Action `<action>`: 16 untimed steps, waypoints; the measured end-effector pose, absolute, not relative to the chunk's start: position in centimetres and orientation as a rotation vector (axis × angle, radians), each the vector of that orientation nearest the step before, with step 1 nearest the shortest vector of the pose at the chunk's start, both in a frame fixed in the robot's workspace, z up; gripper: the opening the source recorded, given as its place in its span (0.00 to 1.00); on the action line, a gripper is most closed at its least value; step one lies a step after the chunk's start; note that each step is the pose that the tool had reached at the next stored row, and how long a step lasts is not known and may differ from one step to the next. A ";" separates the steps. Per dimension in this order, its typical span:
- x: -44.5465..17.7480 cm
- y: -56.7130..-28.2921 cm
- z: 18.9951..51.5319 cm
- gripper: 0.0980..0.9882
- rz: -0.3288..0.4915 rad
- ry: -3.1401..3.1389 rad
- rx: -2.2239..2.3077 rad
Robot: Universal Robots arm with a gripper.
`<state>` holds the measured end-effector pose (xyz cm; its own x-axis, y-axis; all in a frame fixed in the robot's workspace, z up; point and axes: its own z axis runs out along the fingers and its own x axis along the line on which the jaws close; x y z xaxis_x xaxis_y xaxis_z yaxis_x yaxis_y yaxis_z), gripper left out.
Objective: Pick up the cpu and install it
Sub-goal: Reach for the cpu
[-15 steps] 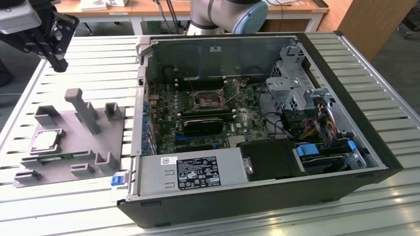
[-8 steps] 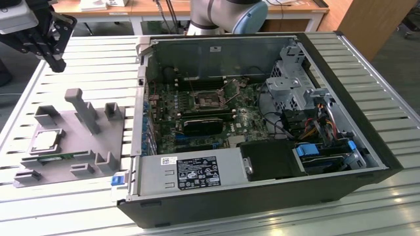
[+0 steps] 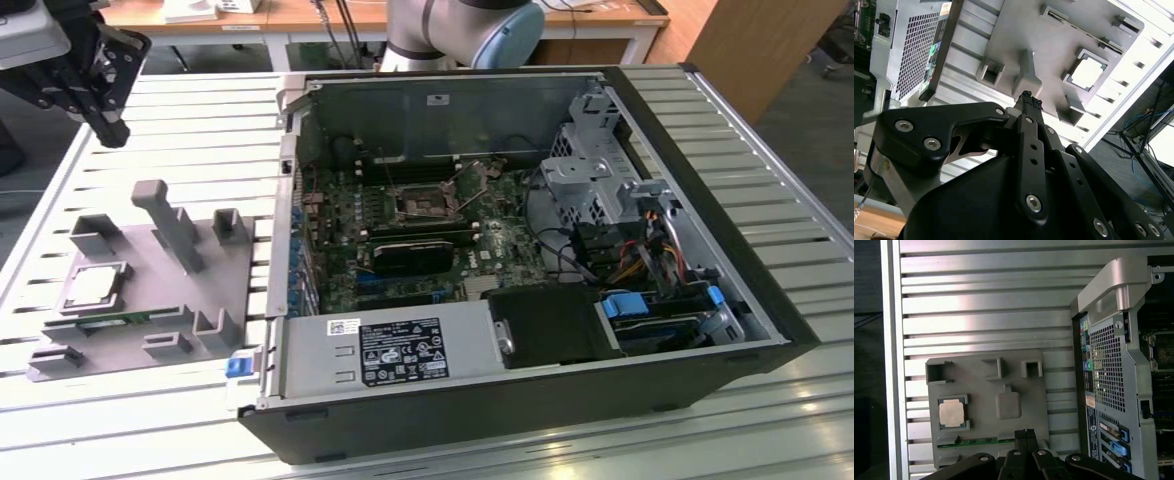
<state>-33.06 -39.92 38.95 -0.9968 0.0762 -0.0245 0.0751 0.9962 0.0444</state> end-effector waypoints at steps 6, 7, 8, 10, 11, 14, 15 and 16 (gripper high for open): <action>-33.3 -39.9 38.9 0.01 0.068 3.113 0.118; -33.4 -39.9 38.9 0.01 0.068 3.113 0.118; -33.4 -39.9 38.9 0.01 0.068 3.113 0.118; -33.5 -39.9 38.9 0.01 0.068 3.112 0.118; -33.6 -39.9 38.9 0.01 0.068 3.113 0.118; -33.7 -39.9 38.9 0.01 0.068 3.112 0.118; -33.7 -39.9 38.9 0.01 0.068 3.113 0.118; -33.8 -39.9 38.9 0.01 0.068 3.113 0.118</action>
